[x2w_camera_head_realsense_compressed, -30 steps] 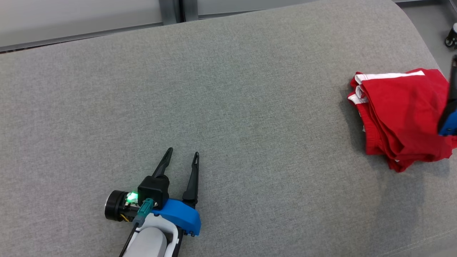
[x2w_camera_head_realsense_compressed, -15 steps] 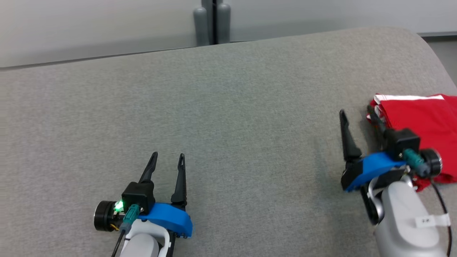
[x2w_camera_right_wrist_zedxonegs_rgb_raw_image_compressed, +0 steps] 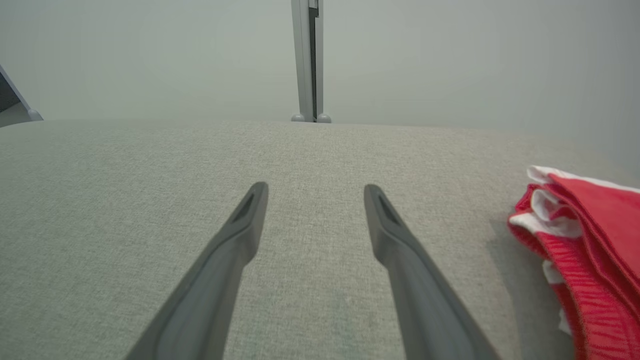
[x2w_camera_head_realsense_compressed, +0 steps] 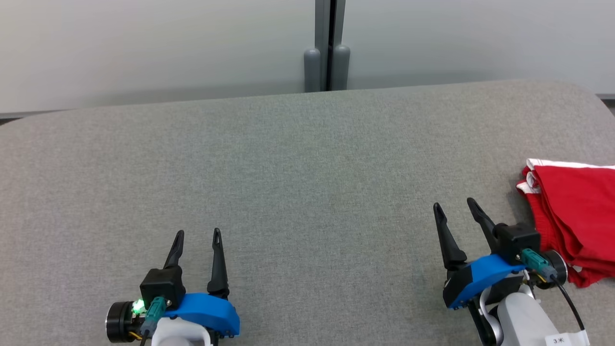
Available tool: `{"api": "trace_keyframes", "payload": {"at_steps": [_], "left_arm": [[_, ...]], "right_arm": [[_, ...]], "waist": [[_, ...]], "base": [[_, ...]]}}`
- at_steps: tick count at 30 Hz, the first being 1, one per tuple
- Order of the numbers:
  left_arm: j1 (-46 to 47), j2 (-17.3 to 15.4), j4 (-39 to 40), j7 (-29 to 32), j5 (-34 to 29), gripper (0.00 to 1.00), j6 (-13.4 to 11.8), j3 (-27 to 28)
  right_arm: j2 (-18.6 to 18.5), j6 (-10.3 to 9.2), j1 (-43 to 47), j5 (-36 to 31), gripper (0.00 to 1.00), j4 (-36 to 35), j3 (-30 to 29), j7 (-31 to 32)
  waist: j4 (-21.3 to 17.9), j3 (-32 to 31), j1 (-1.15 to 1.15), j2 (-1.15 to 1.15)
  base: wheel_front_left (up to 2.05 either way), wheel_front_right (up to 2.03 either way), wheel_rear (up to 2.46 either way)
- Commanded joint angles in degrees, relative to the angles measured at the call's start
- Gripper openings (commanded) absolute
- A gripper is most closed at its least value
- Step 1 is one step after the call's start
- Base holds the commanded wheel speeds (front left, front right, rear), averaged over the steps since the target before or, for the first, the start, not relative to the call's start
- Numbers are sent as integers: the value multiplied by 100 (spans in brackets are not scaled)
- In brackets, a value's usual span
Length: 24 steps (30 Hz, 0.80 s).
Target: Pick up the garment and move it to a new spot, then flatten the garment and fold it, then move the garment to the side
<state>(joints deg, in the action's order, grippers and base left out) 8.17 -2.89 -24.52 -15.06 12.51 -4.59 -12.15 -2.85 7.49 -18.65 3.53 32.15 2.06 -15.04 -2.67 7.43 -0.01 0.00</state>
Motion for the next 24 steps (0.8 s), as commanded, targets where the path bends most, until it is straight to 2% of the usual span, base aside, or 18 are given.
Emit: {"api": "trace_keyframes", "payload": {"at_steps": [1,10,22,23,24], "left_arm": [[-34,1,12,-13,-45,100,-17,22],[-417,0,-5,-13,15,100,-7,256],[-696,1,154,-12,199,100,200,541],[-689,1,149,-1,185,0,198,555],[-695,0,126,5,205,0,207,565]], "right_arm": [[-15,1,116,49,100,-9,-7,-19],[-13,1,462,250,100,25,-70,-19],[-13,1,675,406,100,-55,-233,-19],[-1,0,608,369,0,-31,-234,1],[1,0,611,375,0,2,-242,10]], "waist": [[3,-52,1,0],[28,-564,1,0],[47,-876,1,0],[51,-884,1,0],[52,-889,1,-1]], "base": [[0,0,0],[0,0,0],[0,0,0],[0,0,0],[0,0,0]]}}
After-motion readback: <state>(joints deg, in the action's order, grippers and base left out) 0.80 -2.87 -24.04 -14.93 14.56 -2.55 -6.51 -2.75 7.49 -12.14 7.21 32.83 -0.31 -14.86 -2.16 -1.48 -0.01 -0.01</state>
